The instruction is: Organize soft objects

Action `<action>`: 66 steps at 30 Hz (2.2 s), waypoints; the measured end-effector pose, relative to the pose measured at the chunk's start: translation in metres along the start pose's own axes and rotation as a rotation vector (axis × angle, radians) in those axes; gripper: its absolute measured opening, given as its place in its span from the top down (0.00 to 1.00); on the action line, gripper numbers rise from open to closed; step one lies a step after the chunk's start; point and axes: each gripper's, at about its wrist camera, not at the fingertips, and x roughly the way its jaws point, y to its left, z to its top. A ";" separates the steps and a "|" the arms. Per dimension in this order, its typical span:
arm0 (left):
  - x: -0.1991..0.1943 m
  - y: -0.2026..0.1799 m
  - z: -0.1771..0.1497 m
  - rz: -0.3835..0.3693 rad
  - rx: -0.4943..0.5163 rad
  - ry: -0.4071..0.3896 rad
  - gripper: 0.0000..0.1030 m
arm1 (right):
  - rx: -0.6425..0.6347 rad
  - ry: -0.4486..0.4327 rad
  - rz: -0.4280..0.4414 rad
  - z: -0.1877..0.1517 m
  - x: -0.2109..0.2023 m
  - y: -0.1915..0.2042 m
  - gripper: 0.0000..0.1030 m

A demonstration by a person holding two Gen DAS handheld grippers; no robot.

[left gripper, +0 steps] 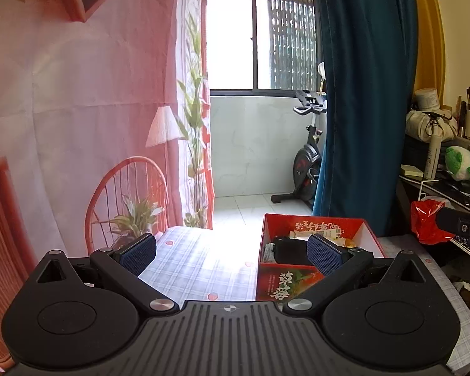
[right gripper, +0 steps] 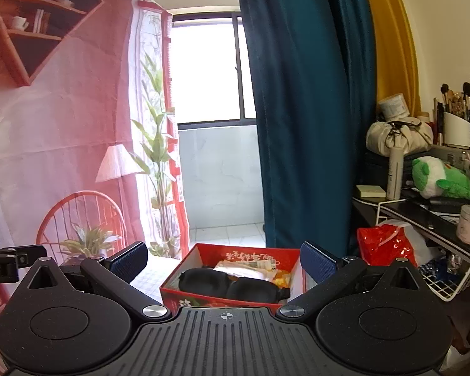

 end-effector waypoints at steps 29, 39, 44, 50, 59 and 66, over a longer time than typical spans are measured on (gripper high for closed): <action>-0.008 0.000 -0.003 0.044 0.006 0.002 0.00 | 0.035 0.019 -0.009 -0.008 -0.002 -0.005 0.00; -0.006 0.001 -0.003 0.051 -0.002 0.013 0.00 | 0.035 0.019 -0.009 -0.008 -0.003 -0.007 0.00; -0.009 0.002 -0.002 0.055 -0.007 0.002 0.00 | 0.036 0.010 -0.011 -0.008 -0.006 -0.008 0.00; -0.014 0.001 -0.002 0.060 -0.010 -0.020 0.00 | 0.026 -0.006 -0.011 -0.007 -0.011 -0.008 0.00; -0.019 0.001 -0.002 0.066 -0.010 -0.039 0.00 | 0.020 -0.019 -0.012 -0.005 -0.014 -0.008 0.00; -0.022 0.001 -0.002 0.056 -0.006 -0.051 0.00 | 0.023 -0.028 -0.011 -0.005 -0.016 -0.008 0.00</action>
